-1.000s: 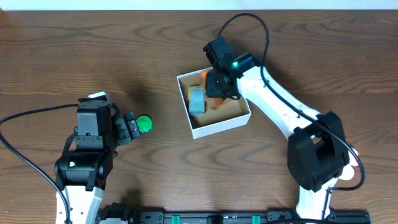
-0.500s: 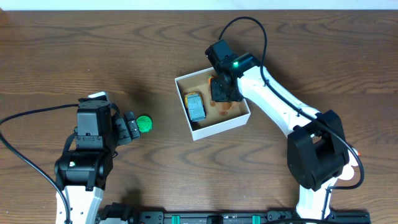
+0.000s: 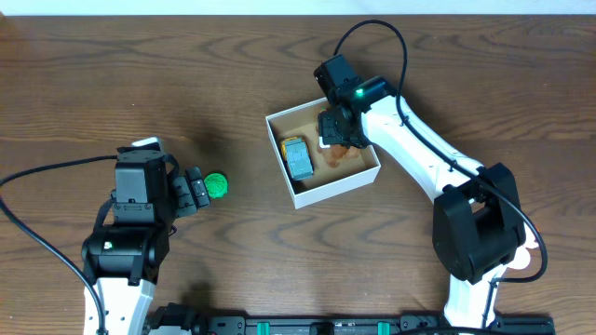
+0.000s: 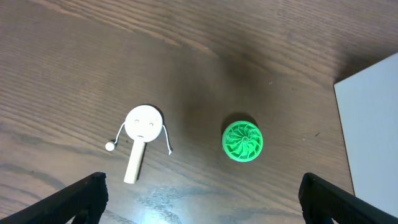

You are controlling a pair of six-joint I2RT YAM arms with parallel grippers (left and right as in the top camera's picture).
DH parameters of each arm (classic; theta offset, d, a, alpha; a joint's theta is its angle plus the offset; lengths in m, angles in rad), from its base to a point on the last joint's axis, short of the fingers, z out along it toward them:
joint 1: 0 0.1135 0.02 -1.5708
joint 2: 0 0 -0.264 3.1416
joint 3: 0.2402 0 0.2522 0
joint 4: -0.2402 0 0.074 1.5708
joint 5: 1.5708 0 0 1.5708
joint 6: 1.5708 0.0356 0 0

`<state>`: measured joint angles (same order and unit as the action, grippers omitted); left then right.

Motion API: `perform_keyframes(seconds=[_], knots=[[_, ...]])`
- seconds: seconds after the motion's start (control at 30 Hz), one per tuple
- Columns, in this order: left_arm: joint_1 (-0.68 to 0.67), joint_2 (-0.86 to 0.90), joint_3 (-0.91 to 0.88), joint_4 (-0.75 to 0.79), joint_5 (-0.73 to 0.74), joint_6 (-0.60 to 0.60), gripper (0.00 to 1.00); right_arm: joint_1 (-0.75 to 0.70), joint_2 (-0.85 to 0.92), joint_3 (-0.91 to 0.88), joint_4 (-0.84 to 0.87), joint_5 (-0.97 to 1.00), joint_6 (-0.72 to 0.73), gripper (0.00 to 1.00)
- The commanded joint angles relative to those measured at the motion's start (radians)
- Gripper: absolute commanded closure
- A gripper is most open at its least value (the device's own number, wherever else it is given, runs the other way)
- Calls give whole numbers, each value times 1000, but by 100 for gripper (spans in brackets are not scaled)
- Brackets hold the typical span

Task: Pack container
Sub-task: 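Lower the teddy bear into the box and open the right gripper, then move the right gripper to the pink-and-white figure and grasp it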

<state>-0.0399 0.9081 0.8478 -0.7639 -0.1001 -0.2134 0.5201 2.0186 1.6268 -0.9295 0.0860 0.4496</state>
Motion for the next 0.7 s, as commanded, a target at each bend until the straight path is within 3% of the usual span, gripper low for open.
perform_keyframes(seconds=[0.0,0.13,0.23,0.37,0.5,0.67], knots=[[5,1,20,-6,3,-9,2,-3,-69,27,1,18,-85,30],[5,1,20,-6,3,-9,2,-27,-195,63,-2,47,-87,28],[5,1,20,-6,3,-9,2,-88,-312,63,-44,162,42,29],[5,1,20,-6,3,-9,2,-251,-420,63,-206,213,240,24],[5,1,20,-6,3,-9,2,-460,-447,61,-405,174,332,1],[5,1,20,-6,3,-10,2,-705,-448,-26,-497,109,318,1]])
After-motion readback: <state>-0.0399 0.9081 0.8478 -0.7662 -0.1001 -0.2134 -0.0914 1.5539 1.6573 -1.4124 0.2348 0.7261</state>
